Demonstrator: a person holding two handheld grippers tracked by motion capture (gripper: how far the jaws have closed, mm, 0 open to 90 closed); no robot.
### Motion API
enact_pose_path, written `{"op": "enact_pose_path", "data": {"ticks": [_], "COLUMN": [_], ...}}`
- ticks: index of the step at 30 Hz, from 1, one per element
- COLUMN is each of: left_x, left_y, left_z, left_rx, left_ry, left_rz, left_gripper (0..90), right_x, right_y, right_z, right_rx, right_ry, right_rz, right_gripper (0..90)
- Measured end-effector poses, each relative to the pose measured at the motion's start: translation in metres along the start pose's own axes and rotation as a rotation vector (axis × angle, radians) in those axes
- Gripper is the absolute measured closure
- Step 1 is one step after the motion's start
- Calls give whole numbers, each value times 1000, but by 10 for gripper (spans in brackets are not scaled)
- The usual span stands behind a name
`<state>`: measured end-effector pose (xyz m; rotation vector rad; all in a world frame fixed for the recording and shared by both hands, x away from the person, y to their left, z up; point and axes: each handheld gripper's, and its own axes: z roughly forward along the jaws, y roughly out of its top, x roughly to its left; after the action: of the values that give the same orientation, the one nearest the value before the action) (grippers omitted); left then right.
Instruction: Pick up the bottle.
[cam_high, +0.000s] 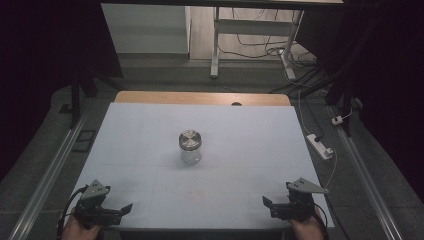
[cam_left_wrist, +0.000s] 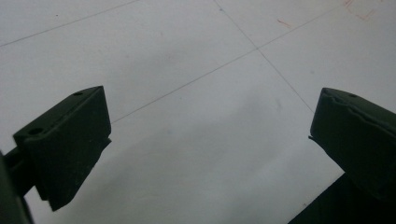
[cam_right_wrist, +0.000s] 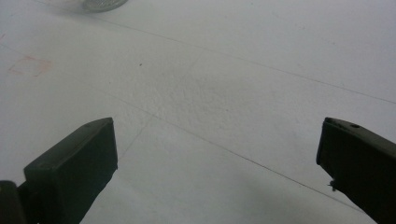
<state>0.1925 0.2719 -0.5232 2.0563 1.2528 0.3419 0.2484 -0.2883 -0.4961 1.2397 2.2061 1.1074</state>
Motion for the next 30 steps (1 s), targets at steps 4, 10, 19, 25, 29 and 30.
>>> {"op": "enact_pose_path", "data": {"ticks": [4, 10, 19, 25, 29, 30], "left_x": [1, 2, 1, 1, 1, 1], "left_y": [0, -1, 2, 6, 7, 9], "left_z": [0, 0, -4, -5, -4, -3], "left_rx": [7, -1, -19, -37, -41, -41], "left_ry": [-7, -19, -26, -36, -43, -50], "left_rz": [-4, -6, 6, 10, 19, 28], "left_gripper": [0, 0, 0, 0, 0, 0], "right_x": [0, 1, 0, 1, 1, 1], "right_y": [0, 0, 0, 0, 1, 1], "right_z": [0, 0, 1, 1, 1, 1], "right_rx": [1, 3, 9, 12, 15, 16], "right_ry": [1, 1, 7, 5, 7, 8], "right_rz": [2, -1, -1, -1, 0, -1], "right_gripper": [0, 0, 0, 0, 0, 0]}}
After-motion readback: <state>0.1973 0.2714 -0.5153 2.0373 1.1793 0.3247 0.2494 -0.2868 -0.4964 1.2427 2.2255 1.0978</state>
